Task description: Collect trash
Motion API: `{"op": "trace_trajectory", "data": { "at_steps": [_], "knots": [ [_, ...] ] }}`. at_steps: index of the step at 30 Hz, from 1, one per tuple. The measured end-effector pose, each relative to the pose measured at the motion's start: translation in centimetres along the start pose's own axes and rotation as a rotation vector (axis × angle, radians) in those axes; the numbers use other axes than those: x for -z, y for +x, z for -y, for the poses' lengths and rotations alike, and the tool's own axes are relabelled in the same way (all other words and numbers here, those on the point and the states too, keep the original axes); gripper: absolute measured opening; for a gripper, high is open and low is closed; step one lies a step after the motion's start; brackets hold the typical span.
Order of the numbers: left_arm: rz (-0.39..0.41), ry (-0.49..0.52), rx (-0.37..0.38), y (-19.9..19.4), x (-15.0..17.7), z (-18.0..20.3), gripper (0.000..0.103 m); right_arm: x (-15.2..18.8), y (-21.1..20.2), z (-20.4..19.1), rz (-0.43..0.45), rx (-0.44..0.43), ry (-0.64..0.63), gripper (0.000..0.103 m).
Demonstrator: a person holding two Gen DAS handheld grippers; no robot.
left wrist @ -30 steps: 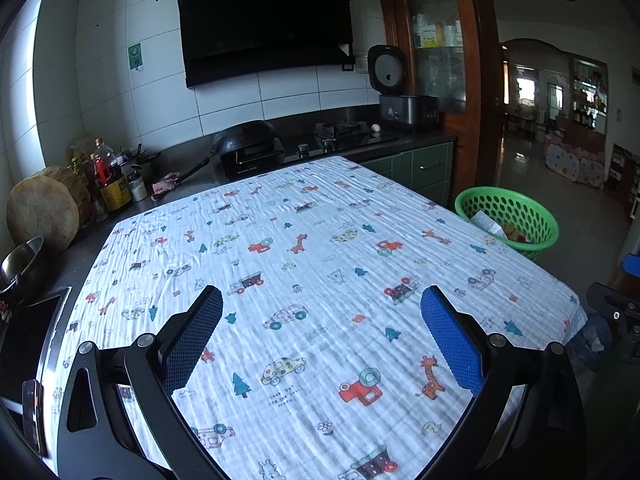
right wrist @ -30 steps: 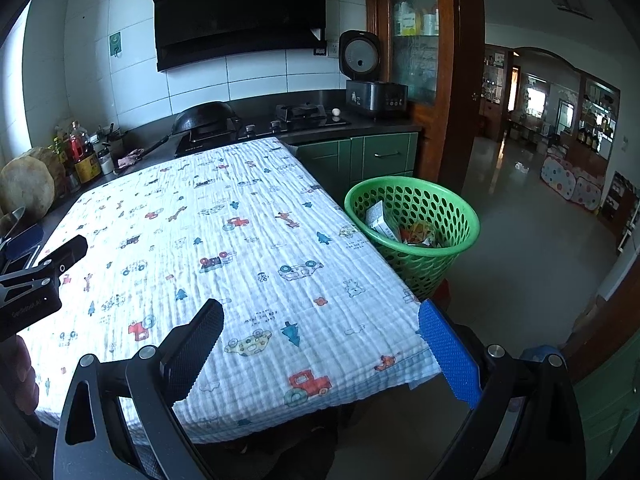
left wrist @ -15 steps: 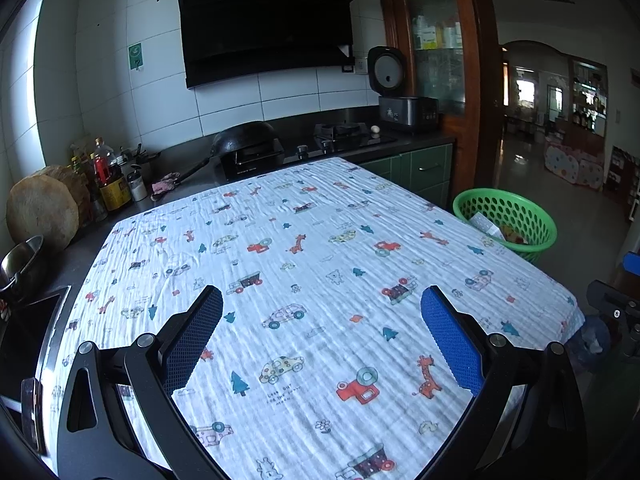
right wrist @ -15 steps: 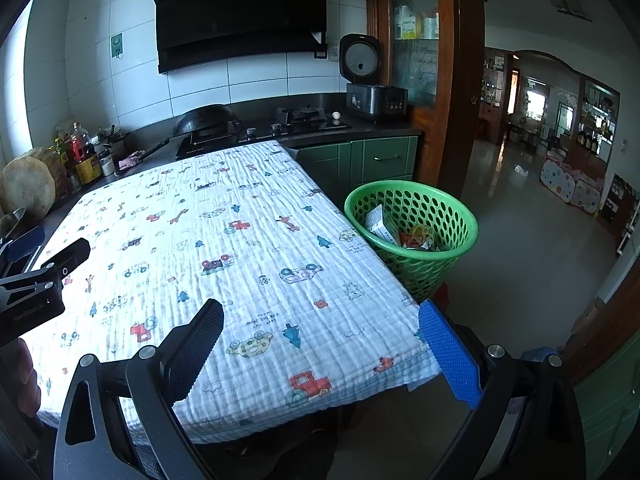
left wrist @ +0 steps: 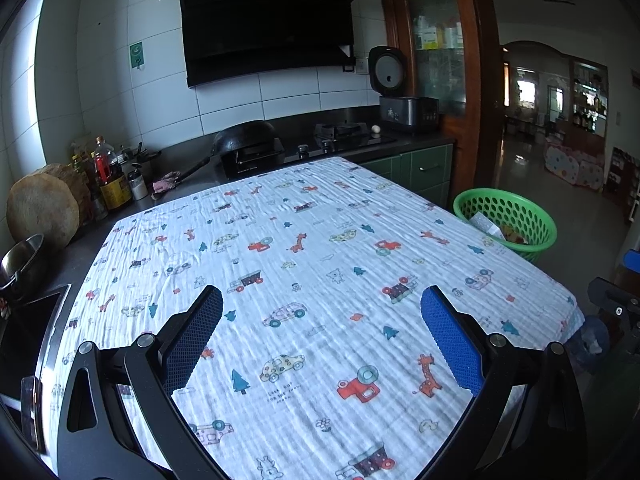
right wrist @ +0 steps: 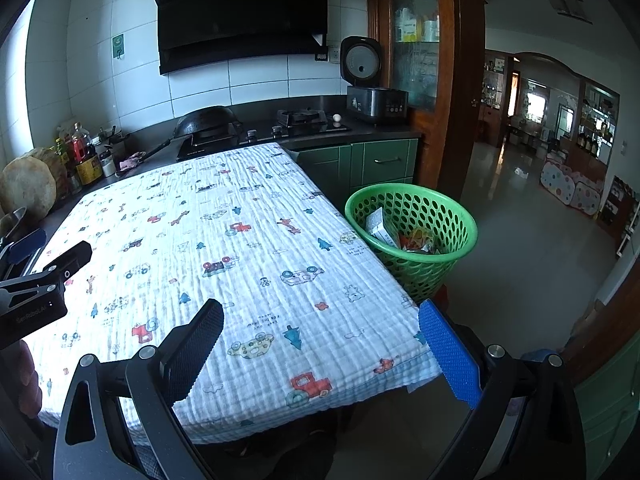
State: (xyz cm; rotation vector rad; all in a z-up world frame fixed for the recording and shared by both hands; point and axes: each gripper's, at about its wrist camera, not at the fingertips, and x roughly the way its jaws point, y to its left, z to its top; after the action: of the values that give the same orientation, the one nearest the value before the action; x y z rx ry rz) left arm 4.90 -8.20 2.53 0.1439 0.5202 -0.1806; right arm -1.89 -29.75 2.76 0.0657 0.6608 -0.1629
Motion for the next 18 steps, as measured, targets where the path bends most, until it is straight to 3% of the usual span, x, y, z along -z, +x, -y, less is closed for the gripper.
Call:
{"op": "trace_trajectory", "data": {
  "at_steps": [18],
  "knots": [
    [-0.006,-0.009,0.023,0.15,0.07,-0.08,0.098,-0.12,0.03,-0.23,0.000,-0.008,-0.001,0.095]
  ]
}}
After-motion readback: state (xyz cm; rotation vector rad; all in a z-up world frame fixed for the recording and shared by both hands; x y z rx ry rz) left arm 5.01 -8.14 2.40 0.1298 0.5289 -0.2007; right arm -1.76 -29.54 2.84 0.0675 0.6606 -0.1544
